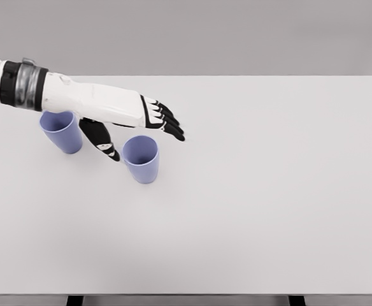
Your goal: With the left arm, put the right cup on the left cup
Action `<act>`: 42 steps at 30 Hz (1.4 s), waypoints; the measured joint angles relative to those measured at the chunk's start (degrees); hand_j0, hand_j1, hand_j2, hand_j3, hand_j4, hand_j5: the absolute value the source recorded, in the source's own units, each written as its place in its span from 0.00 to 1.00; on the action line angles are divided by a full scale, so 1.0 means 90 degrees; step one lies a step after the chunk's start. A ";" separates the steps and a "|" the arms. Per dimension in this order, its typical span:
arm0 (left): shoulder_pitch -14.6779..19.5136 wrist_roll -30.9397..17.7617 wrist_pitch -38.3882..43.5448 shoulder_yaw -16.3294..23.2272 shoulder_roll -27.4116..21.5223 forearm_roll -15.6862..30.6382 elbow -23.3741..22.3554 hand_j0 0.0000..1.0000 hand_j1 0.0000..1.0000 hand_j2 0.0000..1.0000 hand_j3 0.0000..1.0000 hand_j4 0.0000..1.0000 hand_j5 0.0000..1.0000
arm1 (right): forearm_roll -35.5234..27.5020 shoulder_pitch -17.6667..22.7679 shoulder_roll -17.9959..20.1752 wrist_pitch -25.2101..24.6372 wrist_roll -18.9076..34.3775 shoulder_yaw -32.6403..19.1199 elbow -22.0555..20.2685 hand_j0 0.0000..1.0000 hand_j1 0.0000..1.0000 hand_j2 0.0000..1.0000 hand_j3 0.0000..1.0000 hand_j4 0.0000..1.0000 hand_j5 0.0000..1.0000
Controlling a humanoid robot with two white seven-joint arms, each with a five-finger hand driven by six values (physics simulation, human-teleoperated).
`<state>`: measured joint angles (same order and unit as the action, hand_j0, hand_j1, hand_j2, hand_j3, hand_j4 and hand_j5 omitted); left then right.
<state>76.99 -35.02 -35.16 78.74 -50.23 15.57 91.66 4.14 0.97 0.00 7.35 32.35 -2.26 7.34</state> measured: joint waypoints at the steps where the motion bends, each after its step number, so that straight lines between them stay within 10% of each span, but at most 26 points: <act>1: 0.0000 0.0000 0.0000 0.0000 -0.0015 -0.0014 -0.0044 1.00 1.00 1.00 1.00 1.00 1.00 | 0.0002 0.0049 0.0000 -0.0001 0.0001 0.0007 0.0007 1.00 1.00 1.00 1.00 1.00 1.00; 42: -0.0996 0.0000 0.0000 -0.0324 0.0629 -0.0852 -0.1282 1.00 1.00 1.00 1.00 1.00 1.00 | 0.0001 0.0000 0.0000 0.0000 -0.0003 -0.0005 0.0013 1.00 1.00 1.00 1.00 1.00 1.00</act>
<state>68.03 -35.02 -35.16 75.83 -44.57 7.90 80.12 4.14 0.97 0.00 7.35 32.32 -2.30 7.46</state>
